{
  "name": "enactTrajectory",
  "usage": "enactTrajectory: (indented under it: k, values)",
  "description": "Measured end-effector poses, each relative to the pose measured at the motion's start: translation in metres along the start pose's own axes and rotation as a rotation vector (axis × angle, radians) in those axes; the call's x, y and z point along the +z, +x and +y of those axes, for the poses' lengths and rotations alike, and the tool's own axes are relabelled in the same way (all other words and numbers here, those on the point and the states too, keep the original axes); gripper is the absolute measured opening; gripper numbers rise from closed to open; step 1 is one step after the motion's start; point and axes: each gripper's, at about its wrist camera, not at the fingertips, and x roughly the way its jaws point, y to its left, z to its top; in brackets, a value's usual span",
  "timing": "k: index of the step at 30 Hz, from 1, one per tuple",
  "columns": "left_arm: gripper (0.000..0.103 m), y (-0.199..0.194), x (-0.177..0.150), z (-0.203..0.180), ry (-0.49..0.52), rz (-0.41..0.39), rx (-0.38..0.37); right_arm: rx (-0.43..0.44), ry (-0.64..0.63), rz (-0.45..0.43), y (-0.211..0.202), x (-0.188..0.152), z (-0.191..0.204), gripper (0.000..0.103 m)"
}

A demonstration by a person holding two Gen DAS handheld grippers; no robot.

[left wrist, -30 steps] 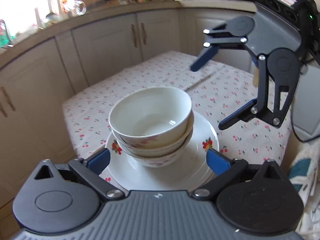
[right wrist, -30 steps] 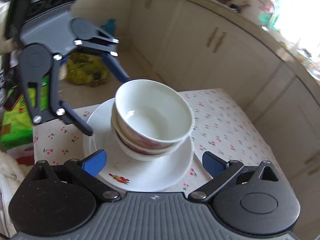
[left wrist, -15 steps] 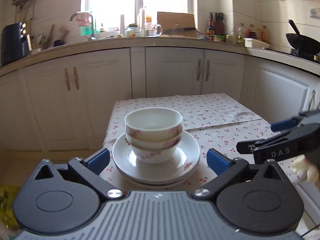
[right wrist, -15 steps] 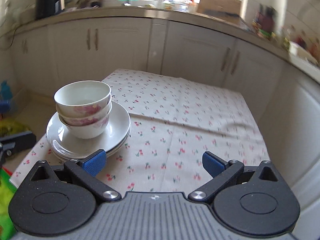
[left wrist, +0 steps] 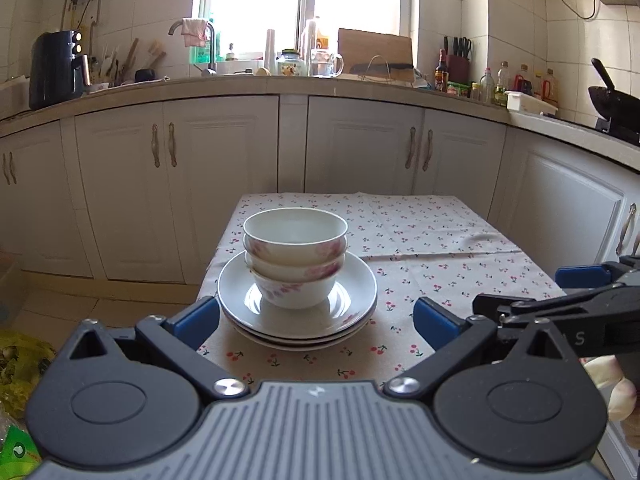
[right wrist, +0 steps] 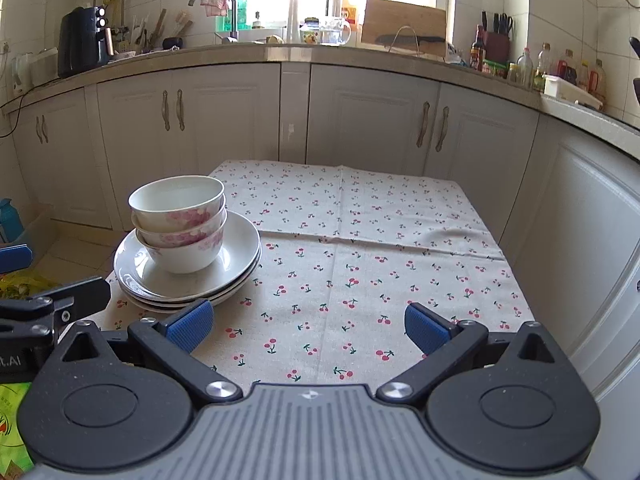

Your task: Organize plates and bowls

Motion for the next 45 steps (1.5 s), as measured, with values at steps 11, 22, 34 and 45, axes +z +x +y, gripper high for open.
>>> enactTrajectory:
  k: [11, 22, 34, 45]
  values:
    - [0.102, 0.0, 0.0003, -0.0012, -0.02, 0.01, 0.008, -0.011, -0.008, -0.016, -0.006, 0.0016, 0.0029, 0.103]
    - [0.102, 0.0008, 0.0007, -0.0006, -0.037, 0.016, -0.005, -0.019, 0.001, -0.021, -0.007, 0.0028, 0.0008, 0.103]
    - [0.102, 0.0018, 0.0018, -0.0039, -0.038, 0.02, -0.005, -0.03, 0.009, -0.021, -0.0066, 0.0029, -0.0012, 0.103]
    - [0.102, 0.0035, 0.0009, -0.0055, -0.042, 0.027, -0.006, -0.04, 0.013, -0.018, -0.0052, 0.003, -0.0011, 0.103]
